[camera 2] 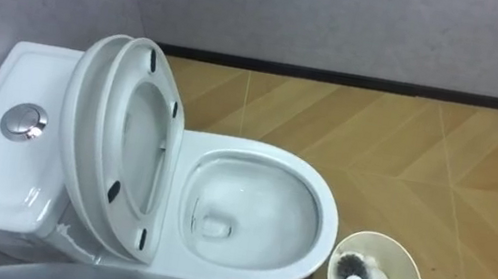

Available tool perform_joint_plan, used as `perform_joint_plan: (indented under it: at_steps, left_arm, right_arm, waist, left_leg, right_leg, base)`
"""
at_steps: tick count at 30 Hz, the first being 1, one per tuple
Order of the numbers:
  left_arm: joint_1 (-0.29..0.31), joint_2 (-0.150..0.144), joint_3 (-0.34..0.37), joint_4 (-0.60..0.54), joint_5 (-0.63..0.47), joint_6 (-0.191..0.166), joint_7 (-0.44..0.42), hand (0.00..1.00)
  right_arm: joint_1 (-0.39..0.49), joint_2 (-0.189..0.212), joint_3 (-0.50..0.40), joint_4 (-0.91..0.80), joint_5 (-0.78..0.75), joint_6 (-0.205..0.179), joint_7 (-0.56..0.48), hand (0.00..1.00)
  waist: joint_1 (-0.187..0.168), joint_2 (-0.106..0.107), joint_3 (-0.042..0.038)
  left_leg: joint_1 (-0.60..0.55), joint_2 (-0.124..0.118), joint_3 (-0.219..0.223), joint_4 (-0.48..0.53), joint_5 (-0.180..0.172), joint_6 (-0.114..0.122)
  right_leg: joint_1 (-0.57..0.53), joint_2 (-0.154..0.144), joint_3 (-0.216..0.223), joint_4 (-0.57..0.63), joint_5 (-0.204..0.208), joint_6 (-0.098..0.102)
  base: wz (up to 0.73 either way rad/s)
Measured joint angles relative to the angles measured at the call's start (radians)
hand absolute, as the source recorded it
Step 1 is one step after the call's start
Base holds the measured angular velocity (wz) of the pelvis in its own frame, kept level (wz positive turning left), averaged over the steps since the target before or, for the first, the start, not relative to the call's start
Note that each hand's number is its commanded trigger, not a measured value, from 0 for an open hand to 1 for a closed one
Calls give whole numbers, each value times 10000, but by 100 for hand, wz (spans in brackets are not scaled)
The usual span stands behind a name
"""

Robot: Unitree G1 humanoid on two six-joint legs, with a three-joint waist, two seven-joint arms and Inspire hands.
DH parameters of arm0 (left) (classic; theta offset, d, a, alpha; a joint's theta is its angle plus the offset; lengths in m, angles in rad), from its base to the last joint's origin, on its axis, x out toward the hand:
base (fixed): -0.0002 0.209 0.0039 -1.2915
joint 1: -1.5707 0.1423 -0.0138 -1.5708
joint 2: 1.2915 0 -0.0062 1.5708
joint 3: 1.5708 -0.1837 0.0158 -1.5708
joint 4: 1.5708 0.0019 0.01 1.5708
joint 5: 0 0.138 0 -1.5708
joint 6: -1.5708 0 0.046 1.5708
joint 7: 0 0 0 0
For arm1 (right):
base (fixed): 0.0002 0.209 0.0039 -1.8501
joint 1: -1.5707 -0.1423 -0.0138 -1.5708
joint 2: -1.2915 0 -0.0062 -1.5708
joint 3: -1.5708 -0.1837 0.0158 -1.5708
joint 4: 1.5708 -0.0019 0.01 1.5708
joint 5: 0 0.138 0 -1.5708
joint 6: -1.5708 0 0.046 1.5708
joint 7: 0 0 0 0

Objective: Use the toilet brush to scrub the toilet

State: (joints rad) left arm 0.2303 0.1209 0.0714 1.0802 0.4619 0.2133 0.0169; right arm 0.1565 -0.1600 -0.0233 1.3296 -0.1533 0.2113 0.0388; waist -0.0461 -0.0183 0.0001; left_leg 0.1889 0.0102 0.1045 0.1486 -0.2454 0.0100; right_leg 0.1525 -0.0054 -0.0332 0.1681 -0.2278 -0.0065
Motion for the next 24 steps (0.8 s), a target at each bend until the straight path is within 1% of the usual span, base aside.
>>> perform_joint_plan:
  at_steps: [2, 6, 9, 11, 13, 15, 17, 20, 22, 23, 24]
  left_arm:
    - [19, 9, -2, 0, -4, 21, 1, 0]
    - [34, 10, 30, -3, 1, 38, 2, 0]
    - [11, 8, 13, -8, 9, -16, 15, 0]
    - [4, 12, 8, -10, 9, -49, 51, 0]
    - [-19, 19, 5, -23, 11, -158, 205, 0]
    - [-20, 44, 4, -56, 16, -186, 229, 0]
    - [-41, 60, 20, -119, 61, -242, 332, 0]
    - [-119, 93, -1, -113, 11, -375, 460, 0]
    - [-155, 109, 3, -66, -1, -597, 617, 0]
    - [-174, 110, 3, -78, 1, -659, 662, 0]
    - [-266, 110, 3, -82, 3, -759, 719, 0]
  right_arm:
    - [13, 1, -38, -11, -1, 4, -151, 0]
    - [36, 3, -523, -154, -25, -43, -680, 0]
    - [7, 3, -800, -508, -12, -174, -1240, 0]
    - [-37, 8, -801, -638, 7, -302, -1685, 0]
    - [-131, 12, -802, -694, 82, -469, -2202, 0]
    - [-134, 11, -803, -903, 134, -504, -2527, 0]
    - [-171, 10, -935, -1264, 259, -711, -2903, 0]
    - [-274, 12, -993, -1633, 459, -978, -3253, 0]
    - [-466, 15, -1050, -1685, 734, -1349, -3579, 0]
    - [-524, 20, -1080, -1689, 849, -1436, -3666, 0]
    - [-610, 17, -1086, -1687, 1195, -1568, -3798, 0]
  waist:
    - [-10, -11, -5]
    - [-4, -42, -16]
    - [5, -44, -17]
    - [-2, -40, -16]
    - [-4, -13, -11]
    - [-11, 19, -15]
    - [-1, 79, -18]
    - [-5, 91, -33]
    - [7, 92, -34]
    - [1, 108, -24]
    - [3, 109, -37]
  left_leg:
    - [12, 2, 0, 15, 1, 0]
    - [29, 7, 67, 36, 1, 0]
    - [-87, 11, 89, 62, 2, 3]
    - [-225, 5, 63, 110, 2, 3]
    - [-302, 3, 27, 133, 2, 3]
    - [-373, 7, 11, 153, 2, 3]
    - [-602, 15, 10, 192, 3, 3]
    - [-946, 9, 10, 390, 4, 5]
    - [-1235, 7, 8, 559, 4, 5]
    - [-1285, 7, 8, 569, 4, 5]
    - [-1435, 2, 1, 604, 4, 5]
  right_leg:
    - [1, -1, -3, 12, 0, -1]
    - [-47, 1, 39, 54, 1, -1]
    - [-218, 2, 47, 172, 2, -3]
    - [-282, -10, 29, 183, 2, -2]
    - [-334, -14, 19, 185, 2, -2]
    - [-388, -13, 21, 192, 2, -2]
    - [-622, -11, 23, 227, 17, -13]
    - [-977, -29, 28, 393, 21, -16]
    - [-1161, -41, 19, 393, 74, -16]
    - [-1202, -48, -6, 398, 79, -16]
    - [-1350, -57, -34, 445, 81, -15]
  base:
    - [0]
    - [-4]
    - [-5]
    - [2]
    - [5]
    - [2]
    - [0]
    - [0]
    - [0]
    - [4]
    - [6]
